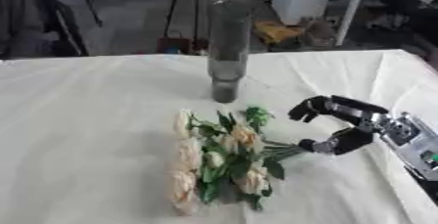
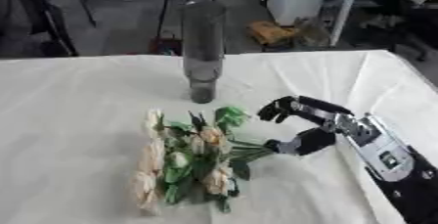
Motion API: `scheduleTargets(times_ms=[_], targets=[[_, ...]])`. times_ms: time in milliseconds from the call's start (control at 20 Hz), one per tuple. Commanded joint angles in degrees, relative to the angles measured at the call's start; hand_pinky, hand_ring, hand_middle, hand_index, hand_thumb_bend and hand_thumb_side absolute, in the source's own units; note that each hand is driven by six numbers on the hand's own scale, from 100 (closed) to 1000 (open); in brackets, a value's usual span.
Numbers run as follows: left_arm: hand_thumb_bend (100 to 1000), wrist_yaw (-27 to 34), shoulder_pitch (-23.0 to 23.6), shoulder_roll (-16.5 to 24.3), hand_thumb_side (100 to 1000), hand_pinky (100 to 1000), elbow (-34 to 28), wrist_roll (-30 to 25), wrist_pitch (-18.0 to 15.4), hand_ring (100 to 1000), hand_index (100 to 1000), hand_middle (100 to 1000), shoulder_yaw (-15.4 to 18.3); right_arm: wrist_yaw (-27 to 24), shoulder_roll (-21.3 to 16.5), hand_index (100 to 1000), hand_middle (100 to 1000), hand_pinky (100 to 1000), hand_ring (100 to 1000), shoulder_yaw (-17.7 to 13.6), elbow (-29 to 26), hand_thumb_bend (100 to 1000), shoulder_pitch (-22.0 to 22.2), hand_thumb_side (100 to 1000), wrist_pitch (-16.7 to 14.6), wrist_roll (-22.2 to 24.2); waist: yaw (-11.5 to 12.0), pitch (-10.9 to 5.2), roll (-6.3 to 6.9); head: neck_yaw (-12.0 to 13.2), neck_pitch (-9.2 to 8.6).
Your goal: Arrange flowers into the vase.
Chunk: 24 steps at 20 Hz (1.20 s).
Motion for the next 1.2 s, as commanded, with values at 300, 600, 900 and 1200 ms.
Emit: scheduleTargets(times_ms=[300,600,900,1200], targets=[[608,0.2,-1.0,0.7,860,749,-0.8,-0.3,0.0,655,791,705,0.0,1.1,0.0,854,751,772,811,0.0,1.2,427,-0.7,327,-0.7,1.2,0.0,-0.41,0.09,-0.1,0.29],[609,0.2,-1.1,0.6,860,749,-0.9,-0.4,0.0,655,792,706,-0.1,1.9,0.9,854,751,771,812,0.3,2.6,424,-0.9,330,-1.2,1.6,0.1,-0.33,0.35,-0.3,0.26],[608,0.3,-1.2,0.4,859,749,-1.0,-0.5,0.0,656,792,706,-0.2,2.3,1.6,854,750,771,811,0.3,3.6,419,-0.9,331,-1.5,1.7,0.4,-0.25,0.64,-0.4,0.29],[608,0.3,-1.3,0.4,859,749,-1.2,-0.6,0.0,656,792,707,-0.2,3.1,2.5,853,749,770,811,0.5,4.7,407,-1.2,338,-1.8,2.0,0.5,-0.27,0.83,-0.6,0.27]])
